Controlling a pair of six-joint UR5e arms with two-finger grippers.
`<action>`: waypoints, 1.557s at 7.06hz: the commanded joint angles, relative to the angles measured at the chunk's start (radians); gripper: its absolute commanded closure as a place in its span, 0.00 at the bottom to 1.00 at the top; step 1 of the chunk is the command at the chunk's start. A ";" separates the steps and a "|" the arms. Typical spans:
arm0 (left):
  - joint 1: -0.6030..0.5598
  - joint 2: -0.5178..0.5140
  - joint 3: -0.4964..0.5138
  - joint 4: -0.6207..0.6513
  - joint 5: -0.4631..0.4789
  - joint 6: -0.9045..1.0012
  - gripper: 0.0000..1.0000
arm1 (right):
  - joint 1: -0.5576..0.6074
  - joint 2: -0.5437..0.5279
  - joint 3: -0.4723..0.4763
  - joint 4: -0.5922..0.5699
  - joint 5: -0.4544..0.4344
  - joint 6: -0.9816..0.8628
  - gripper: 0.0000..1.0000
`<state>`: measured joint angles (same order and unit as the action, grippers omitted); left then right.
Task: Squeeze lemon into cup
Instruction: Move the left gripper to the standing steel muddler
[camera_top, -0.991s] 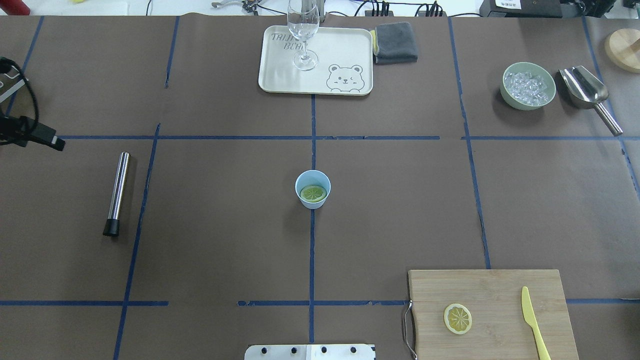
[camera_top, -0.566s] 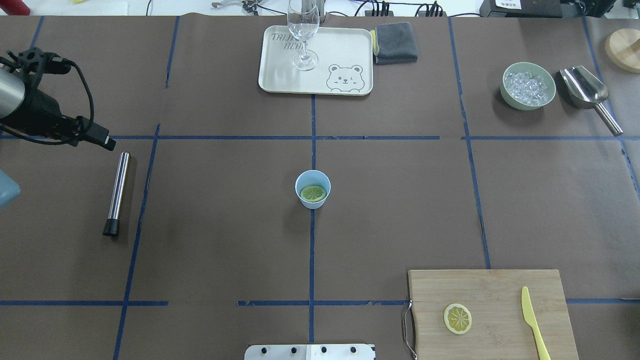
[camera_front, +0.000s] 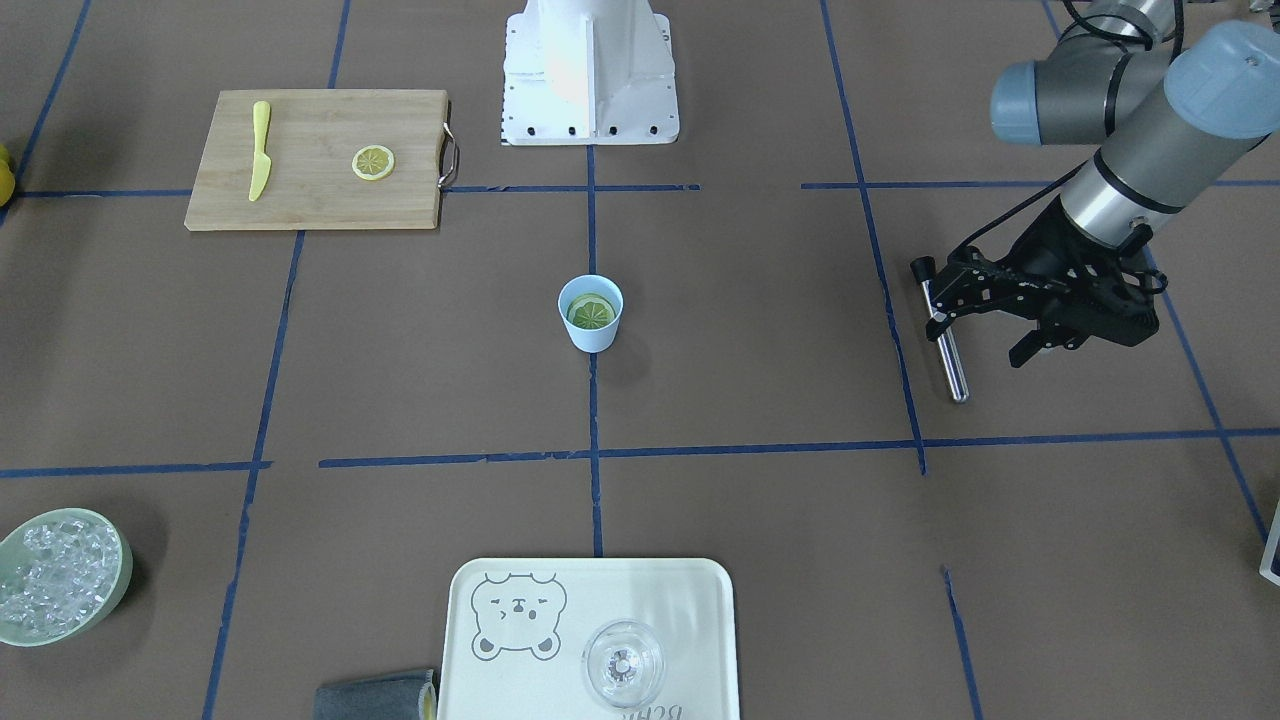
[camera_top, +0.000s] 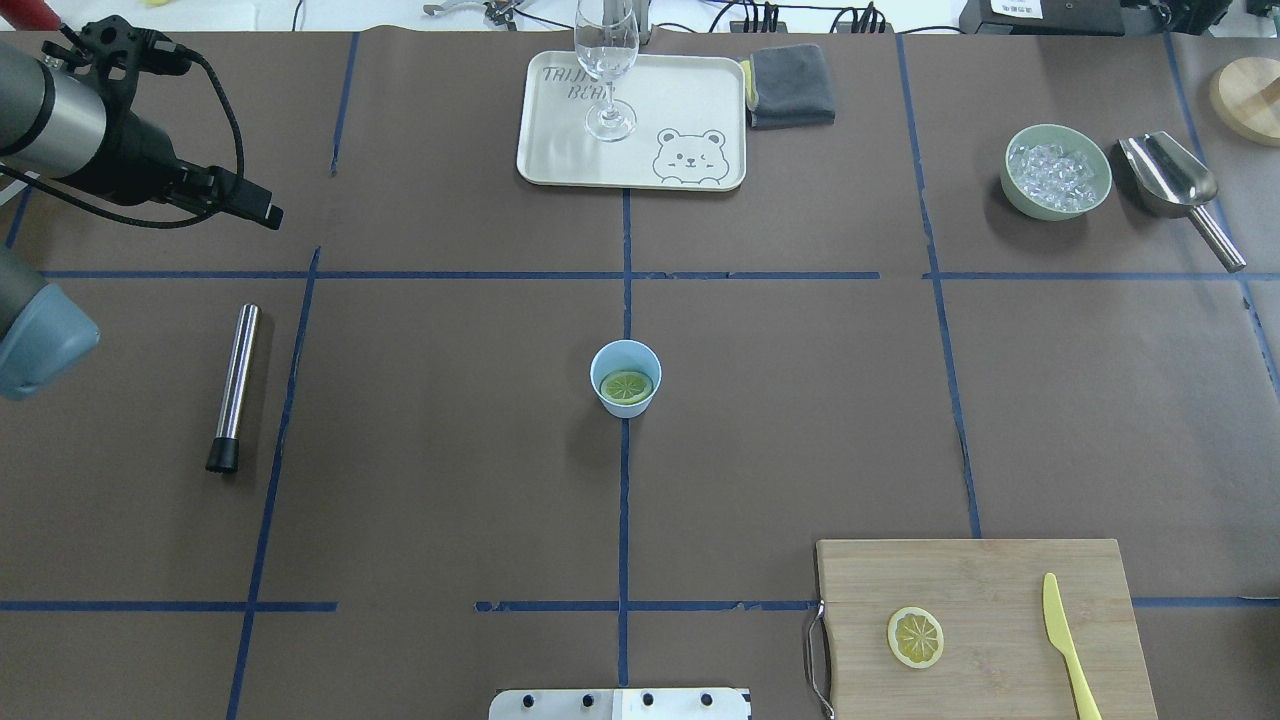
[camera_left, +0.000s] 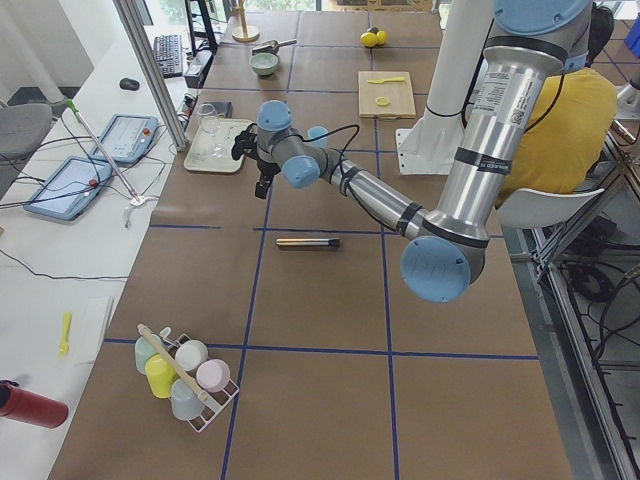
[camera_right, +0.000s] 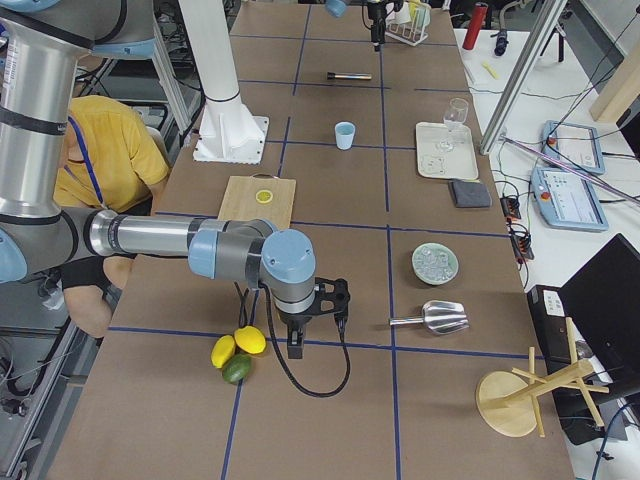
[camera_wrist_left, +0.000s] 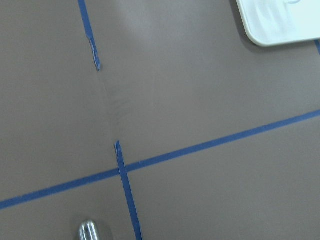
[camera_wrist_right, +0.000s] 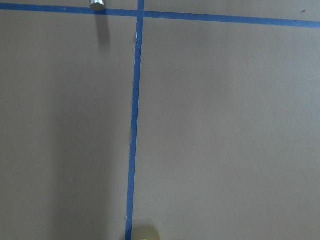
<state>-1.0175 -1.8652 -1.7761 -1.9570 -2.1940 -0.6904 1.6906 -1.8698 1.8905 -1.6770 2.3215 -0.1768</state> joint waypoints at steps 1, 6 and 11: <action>0.004 -0.008 0.012 -0.013 0.023 -0.032 0.00 | 0.003 0.000 0.001 -0.001 0.001 0.000 0.00; 0.126 0.095 0.050 -0.013 0.187 -0.277 0.17 | 0.003 0.000 -0.004 -0.001 0.003 0.005 0.00; 0.226 0.124 0.164 -0.175 0.255 -0.421 0.25 | 0.003 0.001 -0.008 -0.001 0.001 0.003 0.00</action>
<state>-0.8263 -1.7417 -1.6346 -2.0742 -1.9451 -1.0569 1.6935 -1.8685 1.8838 -1.6782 2.3225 -0.1710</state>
